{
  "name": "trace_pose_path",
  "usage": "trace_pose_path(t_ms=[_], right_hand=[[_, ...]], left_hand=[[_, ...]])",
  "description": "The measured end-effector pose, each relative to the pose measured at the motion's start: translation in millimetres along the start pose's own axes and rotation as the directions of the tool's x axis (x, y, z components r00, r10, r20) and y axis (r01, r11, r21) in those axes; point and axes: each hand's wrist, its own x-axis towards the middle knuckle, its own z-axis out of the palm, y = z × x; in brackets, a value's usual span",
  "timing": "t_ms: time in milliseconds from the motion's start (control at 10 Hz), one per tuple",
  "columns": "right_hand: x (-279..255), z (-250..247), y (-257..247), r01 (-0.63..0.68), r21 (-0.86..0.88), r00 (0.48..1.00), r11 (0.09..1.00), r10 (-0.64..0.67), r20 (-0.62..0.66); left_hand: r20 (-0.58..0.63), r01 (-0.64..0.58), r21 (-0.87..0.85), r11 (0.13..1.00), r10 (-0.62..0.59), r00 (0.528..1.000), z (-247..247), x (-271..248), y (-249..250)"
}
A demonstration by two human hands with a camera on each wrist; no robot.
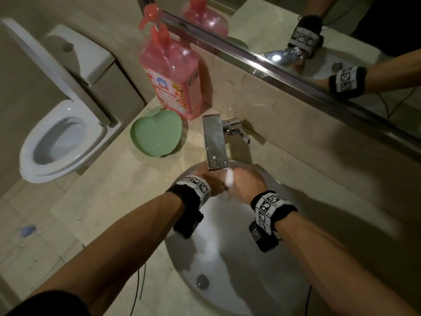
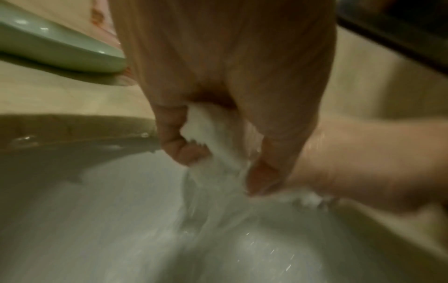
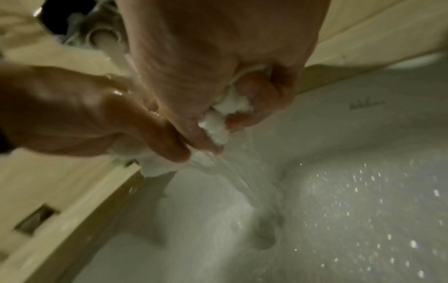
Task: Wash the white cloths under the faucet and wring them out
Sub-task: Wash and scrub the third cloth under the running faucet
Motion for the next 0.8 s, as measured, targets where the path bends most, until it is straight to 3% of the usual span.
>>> trace_pose_path(t_ms=[100, 200, 300, 400, 500, 600, 700, 800], right_hand=[[0.3, 2.4, 7.9, -0.100, 0.194, 0.993, 0.976, 0.111, -0.046], [-6.1, 5.6, 13.6, -0.124, 0.417, 0.992, 0.900, 0.111, 0.055], [-14.6, -1.8, 7.1, -0.201, 0.639, 0.972, 0.742, 0.069, 0.226], [-15.7, -6.6, -3.7, -0.241, 0.807, 0.961, 0.539, 0.019, 0.275], [-11.1, -7.1, -14.7, -0.179, 0.838, 0.980, 0.516, 0.021, 0.197], [-5.5, -3.9, -22.6, -0.128, 0.833, 0.991, 0.539, 0.046, 0.122], [-1.5, -3.3, -25.2, -0.100, 0.832, 0.994, 0.546, 0.100, 0.054], [-1.7, -6.5, -19.6, -0.126, 0.849, 0.991, 0.514, 0.036, 0.126]], left_hand=[[0.037, 0.054, -0.412, 0.910, -0.042, 0.998, -16.4, -11.0, -11.1], [0.022, 0.065, -0.541, 0.839, -0.063, 0.998, -27.5, -16.5, -19.4], [-0.067, 0.004, -0.470, 0.883, -0.040, 0.997, -37.0, -24.5, -22.2], [-0.104, -0.113, -0.375, 0.920, 0.079, 0.991, -37.3, -34.7, -28.1], [-0.174, -0.163, -0.325, 0.932, 0.111, 0.978, -39.3, -44.2, -36.0], [-0.193, -0.103, -0.434, 0.895, 0.019, 0.981, -39.4, -51.1, -44.1], [-0.209, 0.042, -0.461, 0.886, -0.154, 0.966, -40.0, -54.6, -52.8], [-0.177, 0.058, -0.417, 0.907, -0.144, 0.974, -39.6, -54.8, -56.6]])
